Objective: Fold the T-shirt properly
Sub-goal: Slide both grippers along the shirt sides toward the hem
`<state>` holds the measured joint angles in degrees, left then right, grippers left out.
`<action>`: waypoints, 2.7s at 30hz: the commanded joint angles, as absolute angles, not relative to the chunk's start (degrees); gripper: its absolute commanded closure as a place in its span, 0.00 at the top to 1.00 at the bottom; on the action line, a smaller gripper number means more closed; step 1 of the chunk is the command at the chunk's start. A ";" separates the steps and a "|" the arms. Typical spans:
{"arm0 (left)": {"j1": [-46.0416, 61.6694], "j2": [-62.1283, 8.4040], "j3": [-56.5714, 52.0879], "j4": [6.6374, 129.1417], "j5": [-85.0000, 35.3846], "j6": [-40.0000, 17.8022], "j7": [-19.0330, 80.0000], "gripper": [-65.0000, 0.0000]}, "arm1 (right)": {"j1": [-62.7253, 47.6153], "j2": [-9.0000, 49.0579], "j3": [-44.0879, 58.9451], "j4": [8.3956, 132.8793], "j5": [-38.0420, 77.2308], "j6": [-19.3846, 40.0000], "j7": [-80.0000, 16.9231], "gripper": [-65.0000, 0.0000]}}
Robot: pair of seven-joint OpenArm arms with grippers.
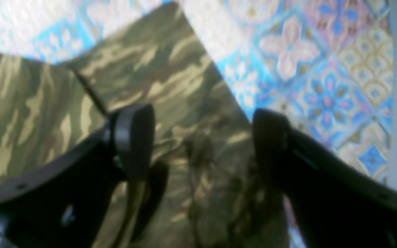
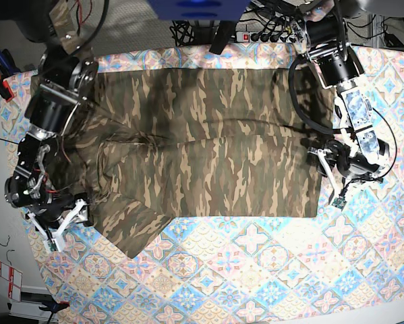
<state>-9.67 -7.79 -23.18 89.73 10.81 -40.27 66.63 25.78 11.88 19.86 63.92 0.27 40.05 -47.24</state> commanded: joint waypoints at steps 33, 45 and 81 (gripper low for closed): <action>-9.71 -7.78 -23.52 90.68 11.12 -40.00 65.98 0.47 | 35.91 19.82 13.32 5.49 -24.84 36.44 1.45 0.67; -9.54 -8.04 -23.60 90.68 11.21 -40.00 65.98 0.47 | 35.74 15.87 10.07 5.58 -24.92 36.44 1.54 0.22; -32.75 -18.15 -29.23 22.11 11.30 -38.02 11.82 0.75 | 34.24 18.24 10.33 5.49 -24.75 36.35 1.45 0.13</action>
